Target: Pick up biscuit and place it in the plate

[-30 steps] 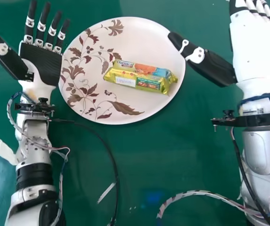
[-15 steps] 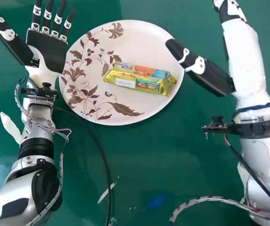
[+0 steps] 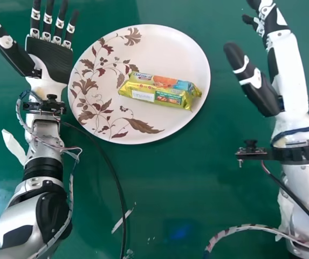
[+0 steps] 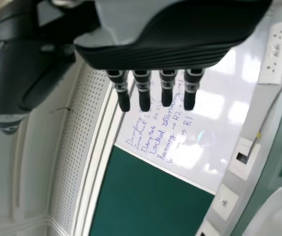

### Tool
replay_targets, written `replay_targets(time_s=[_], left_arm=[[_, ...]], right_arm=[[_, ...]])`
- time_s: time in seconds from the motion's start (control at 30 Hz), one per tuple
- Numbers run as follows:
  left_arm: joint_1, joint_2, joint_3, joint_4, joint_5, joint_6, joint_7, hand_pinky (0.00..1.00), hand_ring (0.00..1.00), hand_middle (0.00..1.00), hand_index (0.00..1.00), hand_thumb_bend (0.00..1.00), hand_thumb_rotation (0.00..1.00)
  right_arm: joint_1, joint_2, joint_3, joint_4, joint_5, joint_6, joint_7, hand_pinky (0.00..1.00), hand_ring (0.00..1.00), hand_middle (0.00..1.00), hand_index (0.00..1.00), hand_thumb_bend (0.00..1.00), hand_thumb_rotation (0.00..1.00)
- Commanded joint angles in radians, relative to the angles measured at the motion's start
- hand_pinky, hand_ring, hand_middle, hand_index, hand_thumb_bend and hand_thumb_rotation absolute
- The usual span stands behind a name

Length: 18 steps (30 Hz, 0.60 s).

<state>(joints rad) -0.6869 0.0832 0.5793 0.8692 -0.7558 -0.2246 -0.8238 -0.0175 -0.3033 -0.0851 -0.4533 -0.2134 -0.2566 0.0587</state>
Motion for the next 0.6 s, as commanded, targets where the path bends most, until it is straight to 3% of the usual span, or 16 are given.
replay_targets(time_s=[0.0, 0.1, 0.23, 0.33, 0.57], left_arm=[[0.122, -0.082, 0.021, 0.098, -0.007, 0.016, 0.011, 0.87, 0.94, 0.99, 1.00, 0.97, 0.84], [0.124, -0.078, 0.015, 0.096, 0.009, -0.011, 0.029, 0.81, 0.92, 0.98, 1.00, 0.99, 0.87], [0.127, -0.079, 0.027, 0.085, 0.003, -0.012, 0.049, 0.83, 0.92, 0.98, 1.00, 0.99, 0.91], [0.125, -0.080, 0.034, 0.069, -0.002, -0.008, 0.067, 0.84, 0.93, 0.99, 1.00, 1.00, 0.92], [0.118, -0.065, 0.024, 0.028, 0.029, -0.021, 0.139, 0.80, 0.91, 1.00, 1.00, 1.00, 0.95]], right_arm=[[0.022, 0.014, -0.010, 0.008, 0.037, -0.022, 0.007, 0.99, 1.00, 1.00, 1.00, 1.00, 0.69], [0.035, 0.025, -0.013, 0.018, 0.061, -0.033, 0.001, 1.00, 1.00, 1.00, 1.00, 1.00, 0.71], [0.051, 0.042, -0.017, 0.032, 0.116, -0.039, 0.010, 1.00, 1.00, 1.00, 1.00, 1.00, 0.75], [0.064, 0.054, -0.018, 0.042, 0.140, -0.041, 0.009, 1.00, 1.00, 0.99, 1.00, 0.98, 0.72], [0.078, 0.063, -0.028, 0.077, 0.189, -0.064, 0.022, 0.96, 1.00, 0.93, 1.00, 0.88, 0.70]])
